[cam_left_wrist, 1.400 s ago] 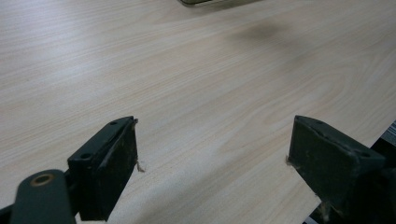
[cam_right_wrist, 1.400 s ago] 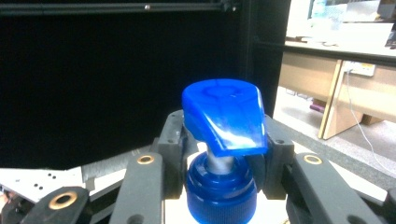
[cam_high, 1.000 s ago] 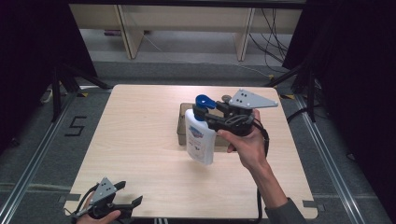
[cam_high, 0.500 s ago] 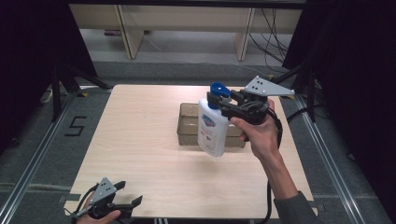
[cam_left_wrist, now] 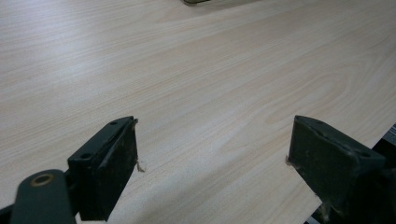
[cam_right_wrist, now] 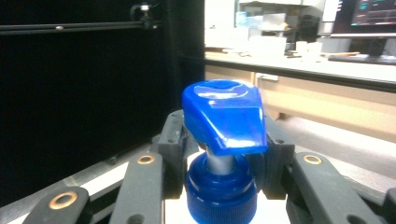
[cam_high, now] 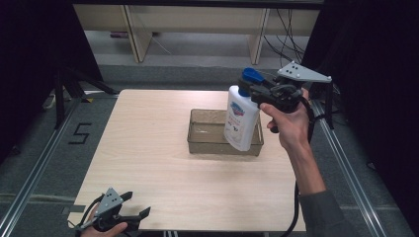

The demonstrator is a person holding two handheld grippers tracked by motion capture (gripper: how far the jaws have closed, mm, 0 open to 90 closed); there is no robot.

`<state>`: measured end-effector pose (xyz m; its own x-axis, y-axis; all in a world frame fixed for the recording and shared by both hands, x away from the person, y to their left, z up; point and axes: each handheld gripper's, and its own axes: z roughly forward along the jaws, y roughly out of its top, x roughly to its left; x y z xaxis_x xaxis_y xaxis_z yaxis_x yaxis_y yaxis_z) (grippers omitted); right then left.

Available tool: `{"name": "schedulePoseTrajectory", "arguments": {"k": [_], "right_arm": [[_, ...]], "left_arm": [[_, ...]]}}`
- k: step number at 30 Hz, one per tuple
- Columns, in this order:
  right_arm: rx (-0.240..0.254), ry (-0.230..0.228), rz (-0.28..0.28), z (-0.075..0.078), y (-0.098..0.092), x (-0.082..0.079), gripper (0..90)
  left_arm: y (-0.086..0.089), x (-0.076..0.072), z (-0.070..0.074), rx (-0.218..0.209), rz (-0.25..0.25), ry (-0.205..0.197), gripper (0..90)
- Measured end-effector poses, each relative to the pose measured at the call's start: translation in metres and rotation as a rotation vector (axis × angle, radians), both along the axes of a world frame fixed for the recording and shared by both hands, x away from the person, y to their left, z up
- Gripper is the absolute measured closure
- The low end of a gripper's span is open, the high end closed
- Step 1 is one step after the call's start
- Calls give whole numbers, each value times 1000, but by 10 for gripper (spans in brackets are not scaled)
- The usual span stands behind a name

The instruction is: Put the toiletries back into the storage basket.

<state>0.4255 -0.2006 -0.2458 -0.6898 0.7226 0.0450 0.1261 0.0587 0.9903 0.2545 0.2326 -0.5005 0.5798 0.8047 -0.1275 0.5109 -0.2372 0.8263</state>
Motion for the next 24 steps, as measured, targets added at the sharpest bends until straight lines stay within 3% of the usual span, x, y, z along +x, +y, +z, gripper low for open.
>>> {"name": "schedulePoseTrajectory", "arguments": {"k": [8,12,18,23,24], "right_arm": [[-4,13,-58,-1,-10,16,614],[-16,14,-103,-7,-16,27,613],[-12,30,-122,-13,-21,36,614],[7,60,-161,-21,-24,45,613],[-5,45,-166,-24,-25,49,613]], "left_arm": [[0,0,0,0,-3,-2,150],[0,0,0,4,-3,2,150],[0,1,-1,-18,1,-2,150],[0,0,-1,-16,-5,-3,150],[-1,0,-1,-21,1,-2,150]]}}
